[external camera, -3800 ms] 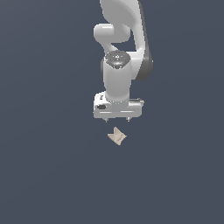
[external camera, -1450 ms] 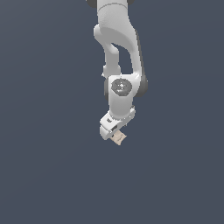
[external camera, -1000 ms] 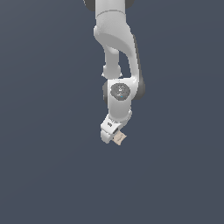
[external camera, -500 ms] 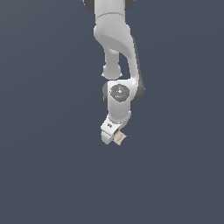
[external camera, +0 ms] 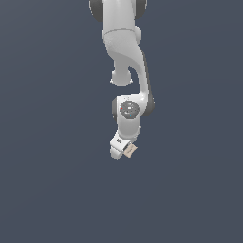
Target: Pick up the object and move it to a goal position.
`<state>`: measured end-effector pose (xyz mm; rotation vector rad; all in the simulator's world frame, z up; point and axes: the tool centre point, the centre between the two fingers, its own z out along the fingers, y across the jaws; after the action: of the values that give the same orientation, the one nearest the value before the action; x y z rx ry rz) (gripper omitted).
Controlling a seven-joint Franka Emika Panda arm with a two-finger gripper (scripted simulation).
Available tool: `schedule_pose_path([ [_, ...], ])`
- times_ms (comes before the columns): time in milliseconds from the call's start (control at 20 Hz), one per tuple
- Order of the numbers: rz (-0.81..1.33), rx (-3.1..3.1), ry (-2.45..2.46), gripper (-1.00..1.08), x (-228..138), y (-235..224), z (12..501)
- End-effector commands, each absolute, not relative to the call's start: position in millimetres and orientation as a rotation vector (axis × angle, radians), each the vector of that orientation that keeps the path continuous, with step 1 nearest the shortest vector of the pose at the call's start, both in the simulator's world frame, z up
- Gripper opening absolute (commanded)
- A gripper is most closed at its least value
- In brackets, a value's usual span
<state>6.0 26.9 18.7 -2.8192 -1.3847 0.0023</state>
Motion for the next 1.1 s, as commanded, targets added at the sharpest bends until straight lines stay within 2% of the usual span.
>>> schedule_pose_path([
  [0, 0.0, -2.82, -1.385, 1.0, 7.0, 26.7, 13.0],
  [100, 0.0, -2.82, -1.385, 1.0, 7.4, 26.8, 12.1],
  [150, 0.0, -2.82, -1.385, -1.0, 7.4, 26.8, 12.1],
  [1050, -0.001, -2.821, -1.385, -1.0, 5.1, 28.9, 29.1],
])
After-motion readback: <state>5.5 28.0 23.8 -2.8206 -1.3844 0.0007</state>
